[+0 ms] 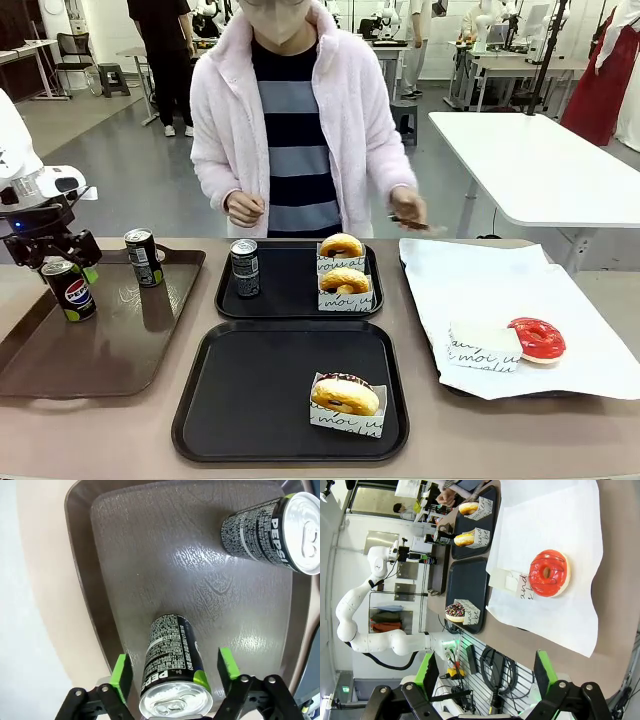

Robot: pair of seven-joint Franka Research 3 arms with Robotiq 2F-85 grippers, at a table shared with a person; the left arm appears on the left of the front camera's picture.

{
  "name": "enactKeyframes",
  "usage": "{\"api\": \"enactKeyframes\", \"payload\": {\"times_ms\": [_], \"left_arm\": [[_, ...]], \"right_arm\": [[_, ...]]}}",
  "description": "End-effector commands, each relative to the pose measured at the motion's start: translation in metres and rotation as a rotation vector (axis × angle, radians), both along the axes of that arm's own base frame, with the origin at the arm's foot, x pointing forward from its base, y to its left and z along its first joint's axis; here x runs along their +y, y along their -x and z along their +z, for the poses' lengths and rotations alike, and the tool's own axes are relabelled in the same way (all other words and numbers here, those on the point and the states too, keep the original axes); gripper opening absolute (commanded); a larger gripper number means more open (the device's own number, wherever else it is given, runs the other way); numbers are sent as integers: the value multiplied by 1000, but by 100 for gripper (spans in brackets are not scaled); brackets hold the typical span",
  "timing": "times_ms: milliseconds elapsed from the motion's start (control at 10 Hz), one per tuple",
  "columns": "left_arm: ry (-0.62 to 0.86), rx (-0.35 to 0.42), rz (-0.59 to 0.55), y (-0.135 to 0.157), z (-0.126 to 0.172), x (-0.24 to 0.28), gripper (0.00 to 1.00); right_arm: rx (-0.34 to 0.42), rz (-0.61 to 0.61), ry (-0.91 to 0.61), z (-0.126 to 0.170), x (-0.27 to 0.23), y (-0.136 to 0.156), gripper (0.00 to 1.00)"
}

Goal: Set up donuts and drinks on trays.
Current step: Pick up one Pepsi coke from the Handle tray and place it on the Flat Tray without a Pepsi coke.

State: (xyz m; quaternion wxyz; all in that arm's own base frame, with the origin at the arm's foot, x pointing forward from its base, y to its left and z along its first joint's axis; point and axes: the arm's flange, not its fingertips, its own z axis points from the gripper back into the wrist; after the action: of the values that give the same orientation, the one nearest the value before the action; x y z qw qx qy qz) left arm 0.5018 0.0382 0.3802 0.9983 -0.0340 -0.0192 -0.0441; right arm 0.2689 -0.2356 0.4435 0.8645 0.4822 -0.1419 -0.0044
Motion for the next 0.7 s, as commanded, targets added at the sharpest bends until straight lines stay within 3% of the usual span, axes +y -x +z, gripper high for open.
{"api": "enactKeyframes", "payload": {"times_ms": [0,200,300,500,600], "left_arm": [[-15,-10,-24,2,-3,2,0],[-17,-1,-20,2,-2,2,0],[-23,0,-25,2,1,2,24],[-28,-3,-26,3,6,2,0],[-36,24,-45,4,11,0,0]], "right_arm": [[-14,3,-12,1,0,-1,100],[-14,3,-12,1,0,-1,100],[-14,3,-12,1,0,-1,100],[-14,3,-12,1,0,-1,100],[-14,3,-12,1,0,-1,100]]}}
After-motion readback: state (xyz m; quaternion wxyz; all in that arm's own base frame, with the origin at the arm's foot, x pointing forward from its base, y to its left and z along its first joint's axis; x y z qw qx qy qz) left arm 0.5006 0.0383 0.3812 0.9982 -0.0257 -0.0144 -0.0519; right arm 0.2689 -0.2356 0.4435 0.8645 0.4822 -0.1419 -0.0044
